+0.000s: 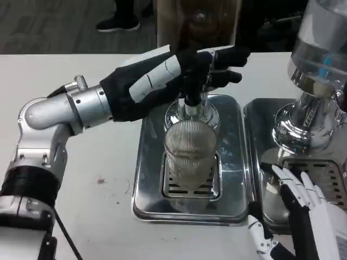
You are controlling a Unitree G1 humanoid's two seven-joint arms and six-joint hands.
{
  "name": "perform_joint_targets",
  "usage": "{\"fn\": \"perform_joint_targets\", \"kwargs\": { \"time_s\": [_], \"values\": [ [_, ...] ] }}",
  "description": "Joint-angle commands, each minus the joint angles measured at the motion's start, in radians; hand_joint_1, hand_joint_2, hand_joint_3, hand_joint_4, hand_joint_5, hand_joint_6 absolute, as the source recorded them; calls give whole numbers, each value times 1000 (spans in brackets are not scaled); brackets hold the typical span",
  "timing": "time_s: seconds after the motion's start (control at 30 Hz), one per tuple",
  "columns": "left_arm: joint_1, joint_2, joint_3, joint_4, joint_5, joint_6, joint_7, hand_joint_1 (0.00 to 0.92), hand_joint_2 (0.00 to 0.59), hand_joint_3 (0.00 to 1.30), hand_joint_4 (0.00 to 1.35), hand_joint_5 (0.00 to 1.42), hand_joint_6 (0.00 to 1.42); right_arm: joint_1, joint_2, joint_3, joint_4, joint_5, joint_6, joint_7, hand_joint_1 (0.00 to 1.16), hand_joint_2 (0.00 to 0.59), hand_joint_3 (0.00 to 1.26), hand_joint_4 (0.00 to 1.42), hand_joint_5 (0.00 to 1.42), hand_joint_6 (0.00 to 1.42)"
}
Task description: Grasp the cup under the faucet to collect the drink, then remove the cup.
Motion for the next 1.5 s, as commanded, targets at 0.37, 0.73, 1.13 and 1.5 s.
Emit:
{"fn": "perform_joint_targets", "kwargs": {
  "time_s": [0.37,0.73,1.13,1.5],
  "values": [
    [40,49,-117,88,145,-163,76,0,104,74,0,40,0,-7,-17,-45,-35,46,-5,36,428,499,207,151,74,75],
    [49,69,-157,101,207,-291,163,0,100,64,0,0,0,4,-13,-46,-47,51,-3,44,428,499,207,151,84,80],
    [39,89,-197,108,281,-386,267,0,99,48,0,0,0,-3,-1,-55,-47,87,-8,44,428,499,207,151,85,80],
    [40,105,-227,122,321,-443,348,0,101,45,0,0,0,-18,-25,-78,-31,263,-84,113,525,362,188,142,106,126]
  ]
}}
